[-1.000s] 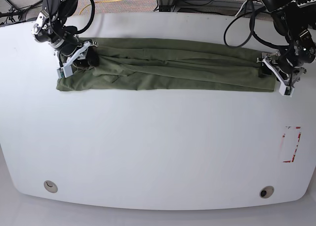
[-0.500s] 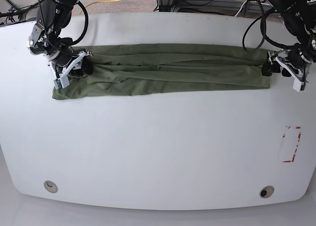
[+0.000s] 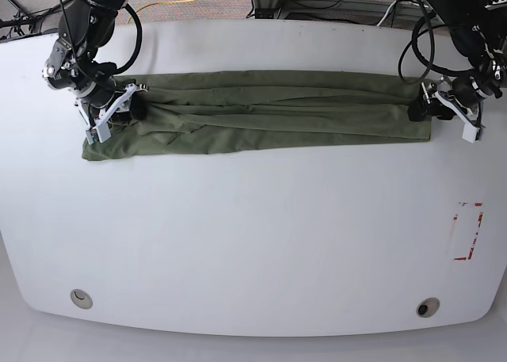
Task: Fold the T-shirt properly
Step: 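Hold the strip ends with both grippers and straighten it, then move the left gripper to the strip's middle and grasp it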
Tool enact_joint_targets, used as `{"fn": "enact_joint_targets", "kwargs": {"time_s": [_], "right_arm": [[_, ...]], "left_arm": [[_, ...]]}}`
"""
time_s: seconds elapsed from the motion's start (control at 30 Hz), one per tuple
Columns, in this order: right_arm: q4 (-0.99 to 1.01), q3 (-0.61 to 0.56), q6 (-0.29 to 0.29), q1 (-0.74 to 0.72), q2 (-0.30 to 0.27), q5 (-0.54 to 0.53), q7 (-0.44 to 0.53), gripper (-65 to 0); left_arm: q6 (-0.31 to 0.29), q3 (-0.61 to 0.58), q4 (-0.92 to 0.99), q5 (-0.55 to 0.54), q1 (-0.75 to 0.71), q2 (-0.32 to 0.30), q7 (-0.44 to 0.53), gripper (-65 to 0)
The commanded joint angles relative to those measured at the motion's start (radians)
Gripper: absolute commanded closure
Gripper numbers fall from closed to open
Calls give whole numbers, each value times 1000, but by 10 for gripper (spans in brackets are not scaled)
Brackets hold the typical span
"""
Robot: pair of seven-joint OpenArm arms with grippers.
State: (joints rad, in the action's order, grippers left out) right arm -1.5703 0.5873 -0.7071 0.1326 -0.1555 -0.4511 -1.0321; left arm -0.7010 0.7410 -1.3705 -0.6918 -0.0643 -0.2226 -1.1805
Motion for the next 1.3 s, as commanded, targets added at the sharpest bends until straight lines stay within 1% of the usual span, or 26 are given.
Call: {"fn": "enact_joint_targets", "kwargs": {"time_s": [0.0,0.03,0.07,0.1,0.13,0.17,0.23,0.37,0.47,0.57,0.6,0.7,0.77,0.8,0.9,0.93,1.03,1.17,1.27], "right_arm": [[-14,3,9,2,-9,27,-30,-197],[-20,3,9,2,-9,27,-30,-197],[-22,3,9,2,-9,27,-30,-197],[-23,3,9,2,-8,27,-30,-197],[-25,3,9,2,-8,27,-30,-197],[-23,3,9,2,-8,27,-30,-197],[-22,3,9,0,-8,27,-30,-197],[-23,3,9,0,-6,27,-30,-197],[-22,3,9,-3,-6,27,-30,-197],[-25,3,9,-4,-6,27,-30,-197],[-25,3,9,-4,-5,27,-30,-197],[-23,3,9,-6,3,28,-30,-197],[-23,3,9,-6,3,28,-30,-197],[-23,3,9,-8,4,28,-30,-197],[-23,3,9,-4,6,28,-30,-197],[-20,3,9,-4,6,30,-30,-197],[-20,1,9,-11,7,28,-30,-197],[-20,1,9,-15,9,28,-30,-195],[-20,3,9,-18,9,30,-30,-195]], "left_arm": [[3,-41,0,30,1,7,-40,-374],[3,-51,-2,30,1,15,-40,-247],[3,-51,-2,30,1,22,-40,-143],[3,-51,-2,33,1,30,-40,-56],[3,-51,-4,34,1,42,-40,0],[3,-53,-19,34,1,55,-40,0],[3,-56,-74,34,-2,67,-40,-32],[3,-85,-294,34,-27,104,-45,-35],[3,-151,-459,31,-67,108,-45,-35],[3,-278,-610,30,-79,108,-49,-36],[3,-303,-630,30,-85,108,-57,-36],[3,-383,-639,28,-72,114,-108,-37],[3,-426,-630,36,-39,145,-115,-39],[3,-450,-623,36,-29,171,-115,-39],[3,-522,-613,36,-22,217,-115,-40],[13,-545,-603,37,-9,233,-112,-42],[68,-601,-541,37,44,272,-111,-42],[85,-625,-461,39,51,322,-108,-42],[85,-641,-422,88,51,352,-86,-42]]}}
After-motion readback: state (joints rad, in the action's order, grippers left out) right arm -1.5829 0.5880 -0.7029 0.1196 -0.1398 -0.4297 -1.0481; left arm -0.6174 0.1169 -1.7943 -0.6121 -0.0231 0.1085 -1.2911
